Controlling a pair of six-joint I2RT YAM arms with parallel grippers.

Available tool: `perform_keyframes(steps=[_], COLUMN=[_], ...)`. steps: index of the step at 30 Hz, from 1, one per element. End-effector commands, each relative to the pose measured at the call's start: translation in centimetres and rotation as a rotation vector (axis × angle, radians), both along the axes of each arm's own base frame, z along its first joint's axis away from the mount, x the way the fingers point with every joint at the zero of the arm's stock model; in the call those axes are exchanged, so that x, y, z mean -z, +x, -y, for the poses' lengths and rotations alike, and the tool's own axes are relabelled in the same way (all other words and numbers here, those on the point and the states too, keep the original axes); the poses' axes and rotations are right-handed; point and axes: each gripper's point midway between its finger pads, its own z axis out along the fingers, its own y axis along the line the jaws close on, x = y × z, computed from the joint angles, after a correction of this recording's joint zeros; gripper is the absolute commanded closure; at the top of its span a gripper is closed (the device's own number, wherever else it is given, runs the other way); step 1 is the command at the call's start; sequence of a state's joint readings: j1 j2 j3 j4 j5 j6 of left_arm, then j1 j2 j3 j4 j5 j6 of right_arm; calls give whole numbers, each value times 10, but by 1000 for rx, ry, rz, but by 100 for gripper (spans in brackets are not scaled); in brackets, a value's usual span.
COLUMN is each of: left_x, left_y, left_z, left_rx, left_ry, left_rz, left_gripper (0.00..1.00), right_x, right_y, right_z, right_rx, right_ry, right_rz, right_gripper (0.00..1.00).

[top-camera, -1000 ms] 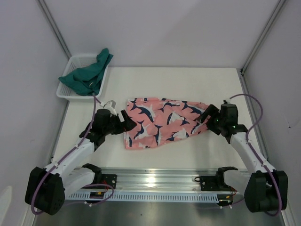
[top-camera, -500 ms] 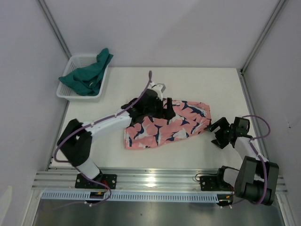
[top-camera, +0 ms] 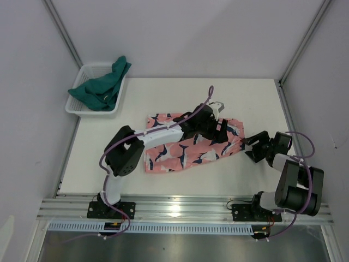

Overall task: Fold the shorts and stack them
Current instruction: Fold the shorts

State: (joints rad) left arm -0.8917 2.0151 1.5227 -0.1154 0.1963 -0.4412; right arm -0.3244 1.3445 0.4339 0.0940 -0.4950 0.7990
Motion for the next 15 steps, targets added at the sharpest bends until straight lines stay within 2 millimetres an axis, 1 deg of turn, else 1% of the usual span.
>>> perform_keyframes(steps=[1,3,4,5,6,7,8,10,11,13,14,15], left_x=[-12,1,1,16,17,26,36,51,59,73,75,86], left_y=[-8,-8,-6,0,5,6,10,10,11,13,14,16], left_z=[28,32,34,32,33,32,32,29,25,24,24,20], left_rx=[91,98,97,66,51,48,34,28,12,-3,-7,-21], left_ry=[-42,-19,-15,37,54,79,113,146,172,204,213,242], left_rz=[32,22,24,20,27,17,5,-18,-30,-46,-50,-63], left_gripper=[9,9,9,9,9,10,10,11,12,12,13,13], right_x=[16,18,24,24,26,31,32,33,33,30,30,30], right_y=[4,7,7,9,10,9,10,11,11,12,10,11], right_z=[6,6,4,3,3,1,-2,-2,-4,-3,-4,-4], right_rx=[45,52,49,49,56,54,49,50,48,45,40,37], right_ry=[-3,6,14,15,21,25,29,25,23,8,3,-5], right_rz=[-24,-19,-32,-28,-35,-44,-43,-46,-45,-32,-35,-34], right_gripper=[28,31,31,32,32,32,33,34,36,39,40,40])
